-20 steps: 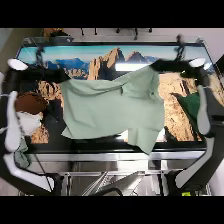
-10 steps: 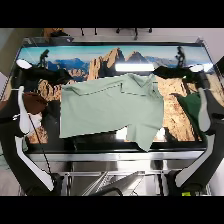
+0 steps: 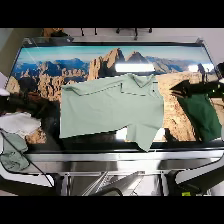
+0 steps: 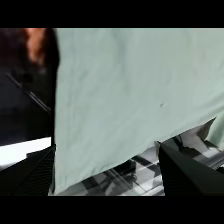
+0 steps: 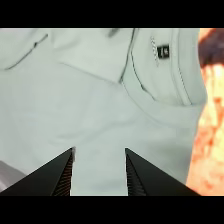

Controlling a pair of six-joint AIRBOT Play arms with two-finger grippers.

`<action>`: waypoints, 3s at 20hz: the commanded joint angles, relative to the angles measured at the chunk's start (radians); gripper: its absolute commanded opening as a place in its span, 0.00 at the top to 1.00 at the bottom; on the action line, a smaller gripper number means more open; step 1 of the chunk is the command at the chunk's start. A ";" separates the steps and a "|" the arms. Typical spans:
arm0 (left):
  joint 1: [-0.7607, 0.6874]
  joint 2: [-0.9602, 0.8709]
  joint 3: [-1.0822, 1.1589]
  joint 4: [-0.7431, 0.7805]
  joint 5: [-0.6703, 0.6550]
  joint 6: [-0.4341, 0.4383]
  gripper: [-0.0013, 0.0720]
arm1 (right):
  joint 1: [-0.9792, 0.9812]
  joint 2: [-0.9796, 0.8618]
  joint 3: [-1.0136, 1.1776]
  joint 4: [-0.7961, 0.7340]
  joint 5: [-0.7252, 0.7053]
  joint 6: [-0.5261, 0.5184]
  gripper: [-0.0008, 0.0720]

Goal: Fold the shirts.

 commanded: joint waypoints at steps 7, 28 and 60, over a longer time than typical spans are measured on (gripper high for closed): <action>-0.026 0.142 -0.422 -0.039 0.240 0.116 0.05 | -0.164 0.126 -0.294 -0.070 0.002 -0.018 0.50; -0.013 0.140 -0.319 -0.134 0.236 0.147 0.96 | 0.102 0.114 -0.561 -0.034 -0.210 -0.054 0.76; -0.254 -0.031 0.515 -0.170 0.236 0.114 0.96 | 0.204 0.042 0.172 0.212 -0.364 -0.178 0.96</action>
